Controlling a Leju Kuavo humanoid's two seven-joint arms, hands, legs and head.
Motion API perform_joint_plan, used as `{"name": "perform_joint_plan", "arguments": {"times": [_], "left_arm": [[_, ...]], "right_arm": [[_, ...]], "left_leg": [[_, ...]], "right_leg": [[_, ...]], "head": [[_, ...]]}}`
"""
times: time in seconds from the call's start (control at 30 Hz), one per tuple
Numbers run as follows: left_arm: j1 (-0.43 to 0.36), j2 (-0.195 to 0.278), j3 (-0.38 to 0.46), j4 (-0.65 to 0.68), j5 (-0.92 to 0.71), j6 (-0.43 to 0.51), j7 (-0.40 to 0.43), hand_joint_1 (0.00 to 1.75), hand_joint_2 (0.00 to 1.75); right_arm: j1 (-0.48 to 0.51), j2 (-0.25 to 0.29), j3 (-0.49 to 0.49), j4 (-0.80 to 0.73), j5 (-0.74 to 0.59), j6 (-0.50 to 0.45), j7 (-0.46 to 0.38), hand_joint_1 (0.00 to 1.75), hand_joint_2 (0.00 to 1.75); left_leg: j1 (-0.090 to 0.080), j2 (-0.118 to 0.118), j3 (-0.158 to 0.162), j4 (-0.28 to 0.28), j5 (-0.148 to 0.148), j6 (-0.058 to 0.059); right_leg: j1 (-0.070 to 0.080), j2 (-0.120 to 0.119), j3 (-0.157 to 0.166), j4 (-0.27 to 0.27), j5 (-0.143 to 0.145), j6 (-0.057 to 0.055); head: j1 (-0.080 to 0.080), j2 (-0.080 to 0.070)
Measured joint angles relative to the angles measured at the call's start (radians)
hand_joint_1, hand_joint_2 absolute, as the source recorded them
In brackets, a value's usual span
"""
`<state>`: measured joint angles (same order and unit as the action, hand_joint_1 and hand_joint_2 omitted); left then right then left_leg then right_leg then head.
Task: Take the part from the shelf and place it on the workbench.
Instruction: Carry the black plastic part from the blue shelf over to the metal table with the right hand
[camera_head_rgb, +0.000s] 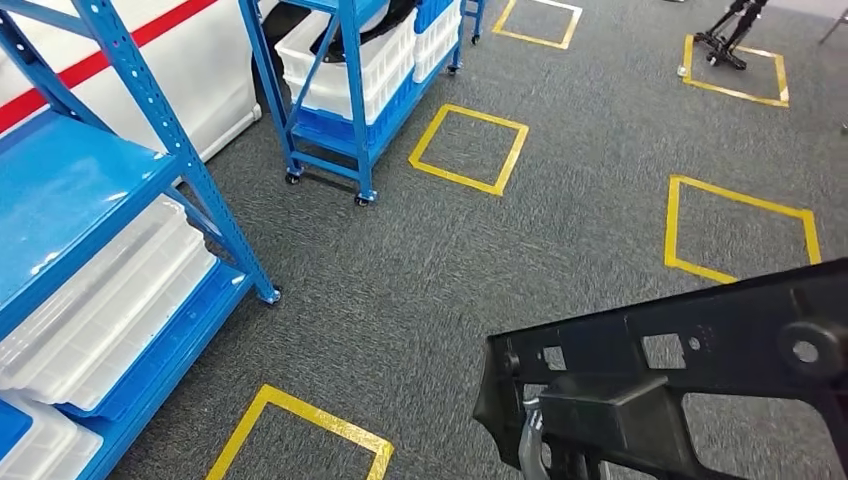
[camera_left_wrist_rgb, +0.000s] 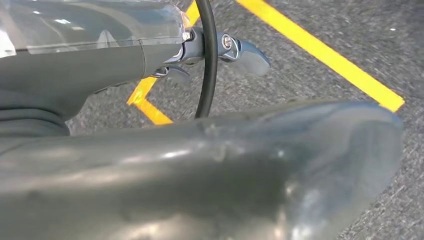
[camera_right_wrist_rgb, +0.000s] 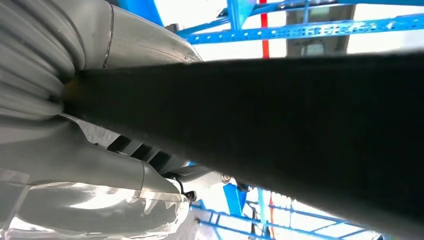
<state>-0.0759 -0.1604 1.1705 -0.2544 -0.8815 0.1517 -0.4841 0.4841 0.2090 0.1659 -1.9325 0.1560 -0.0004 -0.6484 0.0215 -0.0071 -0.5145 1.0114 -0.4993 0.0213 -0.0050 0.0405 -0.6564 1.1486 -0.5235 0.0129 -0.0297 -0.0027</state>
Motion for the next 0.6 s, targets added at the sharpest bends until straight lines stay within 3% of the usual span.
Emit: {"name": "perform_joint_plan", "arguments": {"times": [0.07,0.1,0.13,0.17,0.23,0.3,0.37,0.4,0.47,0.53,0.6], "left_arm": [[0.003,0.000,0.000,0.000,-0.001,0.000,-0.001,0.00,0.00],[0.003,0.000,0.000,0.000,-0.001,0.000,-0.002,0.00,0.00],[0.003,-0.001,0.000,0.000,-0.002,0.000,-0.002,0.00,0.00],[0.002,-0.003,0.000,0.000,-0.002,0.000,-0.002,0.00,0.00],[0.000,-0.006,0.000,0.000,-0.004,0.000,-0.003,0.00,0.00],[0.000,-0.009,0.000,0.000,-0.005,0.000,-0.003,0.00,0.00],[-0.002,-0.011,0.000,0.000,-0.005,0.000,-0.004,0.00,0.00],[-0.003,-0.013,0.000,0.000,-0.005,0.000,-0.004,0.00,0.00],[-0.005,-0.015,0.000,0.000,-0.006,-0.001,-0.004,0.00,0.00],[-0.003,-0.015,0.000,0.000,-0.007,-0.002,-0.004,0.00,0.00],[0.001,-0.016,0.000,0.000,-0.007,-0.003,-0.004,0.00,0.00]], "right_arm": [[0.000,0.003,-0.007,0.001,0.004,0.002,0.001,1.75,1.75],[0.002,0.004,-0.011,0.002,0.006,0.002,0.001,1.75,1.75],[0.003,0.004,-0.015,0.003,0.008,0.003,0.001,1.75,1.75],[0.004,0.005,-0.019,0.004,0.009,0.004,0.002,1.75,1.75],[0.004,0.008,-0.025,0.004,0.011,0.006,0.002,1.75,1.75],[0.004,0.011,-0.027,0.004,0.013,0.008,0.002,1.75,1.75],[0.005,0.015,-0.030,0.004,0.014,0.008,0.001,1.75,1.75],[0.007,0.016,-0.031,0.004,0.015,0.008,0.002,1.75,1.75],[0.007,0.021,-0.035,0.004,0.019,0.011,0.002,1.75,1.75],[0.007,0.027,-0.037,0.004,0.023,0.015,0.004,1.75,1.75],[0.007,0.029,-0.040,0.004,0.026,0.017,0.006,1.75,1.75]], "left_leg": [[-0.004,0.029,-0.001,-0.001,-0.001,0.003],[-0.005,0.043,0.000,0.000,-0.003,0.003],[-0.005,0.057,0.001,0.000,-0.005,0.002],[-0.005,0.069,0.004,0.000,-0.007,0.001],[-0.008,0.089,0.012,0.000,-0.014,-0.006],[-0.011,0.106,0.019,-0.001,-0.021,-0.015],[-0.013,0.125,0.027,-0.005,-0.024,-0.025],[-0.012,0.124,0.031,-0.005,-0.029,-0.030],[-0.009,0.081,0.018,0.034,-0.058,-0.038],[-0.008,0.025,-0.038,0.152,-0.119,-0.042],[-0.008,0.014,-0.101,0.269,-0.154,-0.044]], "right_leg": [[-0.004,-0.028,-0.059,0.117,-0.051,0.007],[-0.006,-0.033,-0.074,0.144,-0.055,0.009],[-0.008,-0.037,-0.069,0.135,-0.039,0.010],[-0.008,-0.044,-0.043,0.089,-0.009,0.009],[-0.001,-0.087,0.030,-0.042,0.046,-0.001],[0.009,-0.117,0.066,-0.111,0.059,-0.013],[0.014,-0.101,0.064,-0.119,0.058,-0.022],[0.012,-0.090,0.066,-0.124,0.060,-0.028],[0.005,-0.068,0.073,-0.137,0.066,-0.041],[0.002,-0.046,0.076,-0.141,0.068,-0.050],[0.004,-0.018,0.076,-0.139,0.067,-0.052]], "head": [[0.000,0.000],[0.000,0.000],[0.000,0.000],[0.000,0.000],[0.000,0.000],[0.000,0.000],[0.000,0.000],[0.000,0.000],[0.000,0.000],[0.000,0.000],[0.000,0.000]]}}
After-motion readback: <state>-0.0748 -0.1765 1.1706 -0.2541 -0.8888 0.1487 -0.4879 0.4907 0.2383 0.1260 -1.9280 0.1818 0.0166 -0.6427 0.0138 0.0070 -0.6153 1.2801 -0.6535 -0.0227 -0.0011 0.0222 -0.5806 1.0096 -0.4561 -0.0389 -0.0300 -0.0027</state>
